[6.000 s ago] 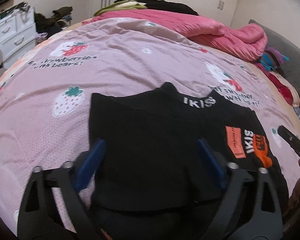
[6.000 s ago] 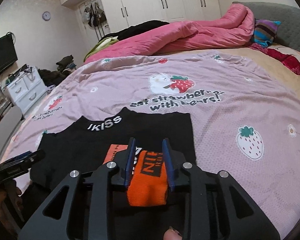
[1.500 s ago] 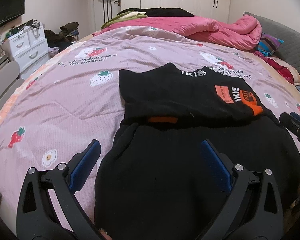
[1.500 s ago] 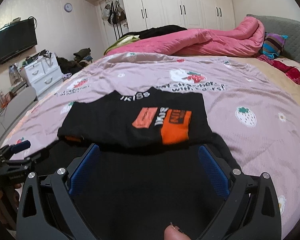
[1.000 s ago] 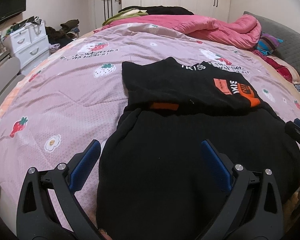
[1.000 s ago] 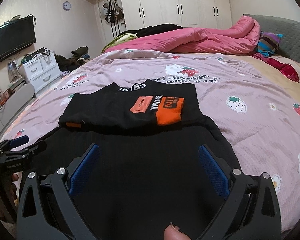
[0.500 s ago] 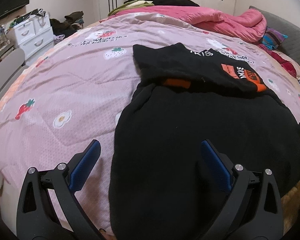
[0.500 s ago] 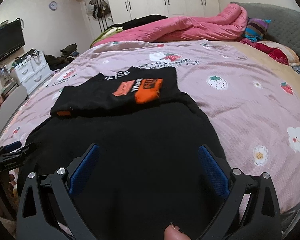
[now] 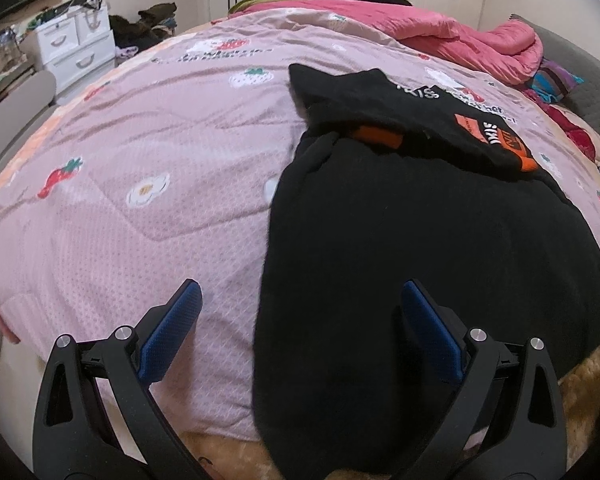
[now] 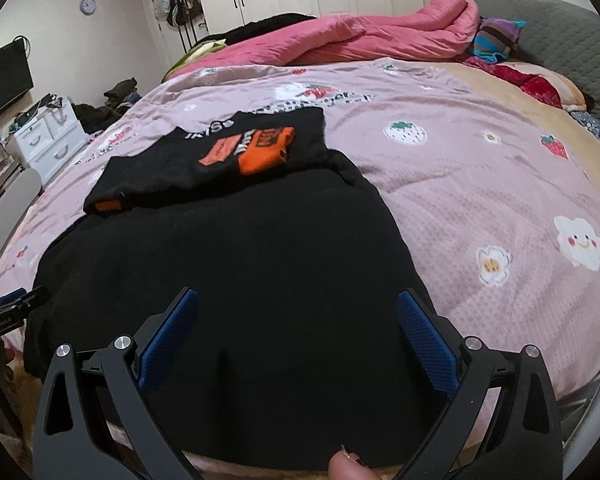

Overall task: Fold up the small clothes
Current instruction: 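Move both tools down to the hem of the black sweater, then close both tools on the sweater hem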

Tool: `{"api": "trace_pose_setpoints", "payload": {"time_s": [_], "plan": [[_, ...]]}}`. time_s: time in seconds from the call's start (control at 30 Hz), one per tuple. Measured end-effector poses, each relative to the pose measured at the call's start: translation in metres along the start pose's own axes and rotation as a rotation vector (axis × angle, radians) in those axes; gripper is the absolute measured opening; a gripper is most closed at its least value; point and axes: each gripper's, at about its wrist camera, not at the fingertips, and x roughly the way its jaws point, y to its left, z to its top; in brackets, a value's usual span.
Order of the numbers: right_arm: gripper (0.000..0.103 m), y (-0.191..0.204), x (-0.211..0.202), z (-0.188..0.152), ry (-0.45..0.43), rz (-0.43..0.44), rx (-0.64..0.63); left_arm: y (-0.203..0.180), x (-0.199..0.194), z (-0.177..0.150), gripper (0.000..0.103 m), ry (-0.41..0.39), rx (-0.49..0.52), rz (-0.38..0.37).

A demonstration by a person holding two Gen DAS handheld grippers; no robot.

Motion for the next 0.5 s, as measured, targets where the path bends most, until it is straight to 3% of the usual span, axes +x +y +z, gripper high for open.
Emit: {"api": "trace_pose_setpoints", "payload": {"time_s": [0.07,0.3,0.5], "plan": [[0.098,-0.004,-0.002,-0.003,0.003,0.002,0.01,0.005,0.0,-0.003,0.094,0.011,-0.015,-0.007],[0.098,-0.013,-0.007,-0.008,0.009,-0.005,0.029,0.017,-0.007,-0.018,0.092,0.025,-0.074,-0.14],[0.098,-0.015,-0.01,-0.012,0.01,-0.015,0.028,0.018,-0.011,-0.029,0.058,0.053,-0.073,-0.172]]}}
